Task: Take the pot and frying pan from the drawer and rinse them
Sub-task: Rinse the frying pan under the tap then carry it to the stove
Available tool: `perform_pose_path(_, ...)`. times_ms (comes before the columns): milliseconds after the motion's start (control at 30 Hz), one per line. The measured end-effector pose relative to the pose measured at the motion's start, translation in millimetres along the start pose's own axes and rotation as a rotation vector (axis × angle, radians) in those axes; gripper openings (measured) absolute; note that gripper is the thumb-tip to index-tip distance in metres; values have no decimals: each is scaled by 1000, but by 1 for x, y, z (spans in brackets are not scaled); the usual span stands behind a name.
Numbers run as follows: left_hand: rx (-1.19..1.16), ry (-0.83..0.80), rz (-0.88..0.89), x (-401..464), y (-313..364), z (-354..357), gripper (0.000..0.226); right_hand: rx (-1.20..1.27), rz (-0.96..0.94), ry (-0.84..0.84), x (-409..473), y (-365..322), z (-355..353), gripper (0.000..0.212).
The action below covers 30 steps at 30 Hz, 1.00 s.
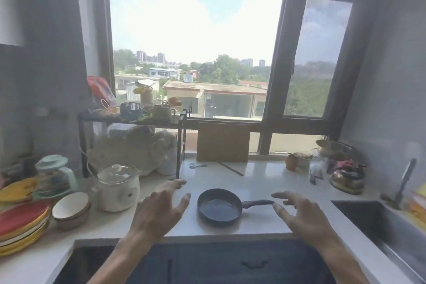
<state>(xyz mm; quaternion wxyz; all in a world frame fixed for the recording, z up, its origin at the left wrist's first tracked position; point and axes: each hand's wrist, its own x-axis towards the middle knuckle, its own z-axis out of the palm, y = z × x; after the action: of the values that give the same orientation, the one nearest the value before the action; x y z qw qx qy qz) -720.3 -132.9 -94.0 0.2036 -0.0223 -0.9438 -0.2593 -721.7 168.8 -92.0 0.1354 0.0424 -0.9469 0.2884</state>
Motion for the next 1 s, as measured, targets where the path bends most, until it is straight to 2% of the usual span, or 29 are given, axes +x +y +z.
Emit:
perform_pose_path(200,5,-41,2,98,-25,114,36,115,34,-61,109,82,64,27)
perform_pose_path(433,4,-225,-200,189,-60,232,33,266,142,-279,230,171,142,26)
perform_pose_path(533,-35,-354,-274,217,-85,271,29,289,214,-388,267,203,174,26)
perform_pose_path(667,-177,-559,-337,249,-127,329,22,238,233,-512,311,249,229,34)
perform_pose_path(767,-203,-651,-378,266,-159,373,28,148,191,-648,336,279,273,41)
perform_pose_path(867,-220,-751,-419,281,-189,405,36,12,176,-672,358,306,303,50)
perform_pose_path(1000,-361,-826,-483,286,-209,425,44,-200,50,-778,386,327,317,53)
